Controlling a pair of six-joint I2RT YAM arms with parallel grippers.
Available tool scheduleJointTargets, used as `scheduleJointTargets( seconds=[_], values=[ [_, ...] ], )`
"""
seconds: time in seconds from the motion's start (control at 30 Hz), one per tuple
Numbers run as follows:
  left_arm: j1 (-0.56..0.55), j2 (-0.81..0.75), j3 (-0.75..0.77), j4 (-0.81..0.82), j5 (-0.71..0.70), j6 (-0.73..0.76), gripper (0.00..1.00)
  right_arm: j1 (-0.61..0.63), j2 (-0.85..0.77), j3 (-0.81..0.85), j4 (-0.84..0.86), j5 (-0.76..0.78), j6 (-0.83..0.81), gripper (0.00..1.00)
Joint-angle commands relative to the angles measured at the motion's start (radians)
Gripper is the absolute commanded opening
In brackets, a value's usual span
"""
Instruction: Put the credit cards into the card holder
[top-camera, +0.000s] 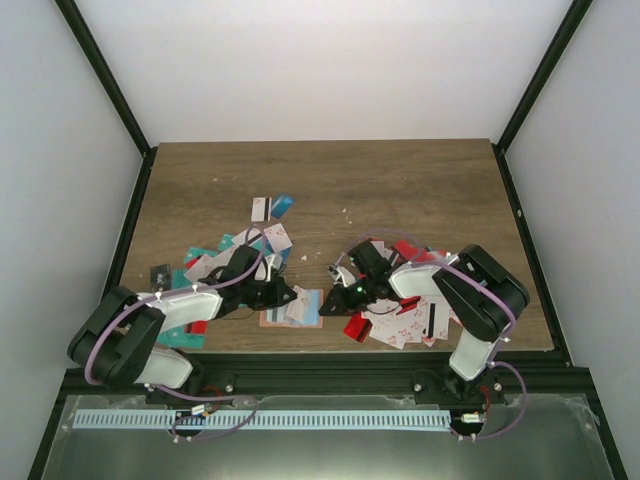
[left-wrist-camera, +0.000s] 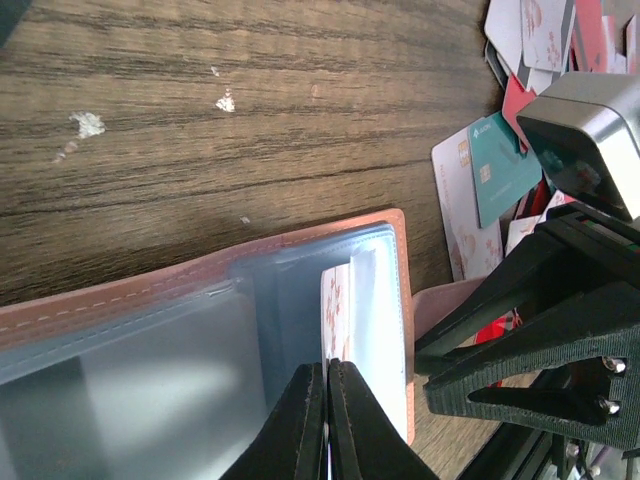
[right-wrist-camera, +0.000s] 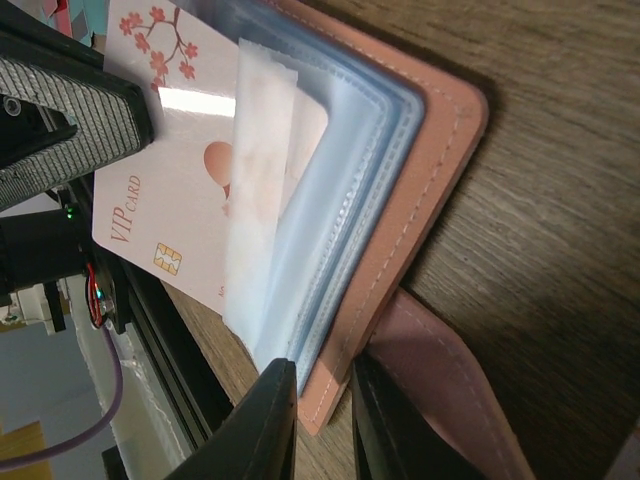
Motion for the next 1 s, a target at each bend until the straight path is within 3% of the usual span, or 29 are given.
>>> scheduleJointTargets(
  seconds=[0.0,0.97],
  values=[
    [-0.008,-0.013,-0.041,0.047,-0.051,-0.054,0.04,-0.006,0.031,0.016,0.015,0.024,0.011,0.18],
    [-0.144,0.017,-0.091,0.12,-0.16,-0.224,0.04,-0.009,0.009,-0.027,0.083,-0.003,0.082,0.14]
  ],
)
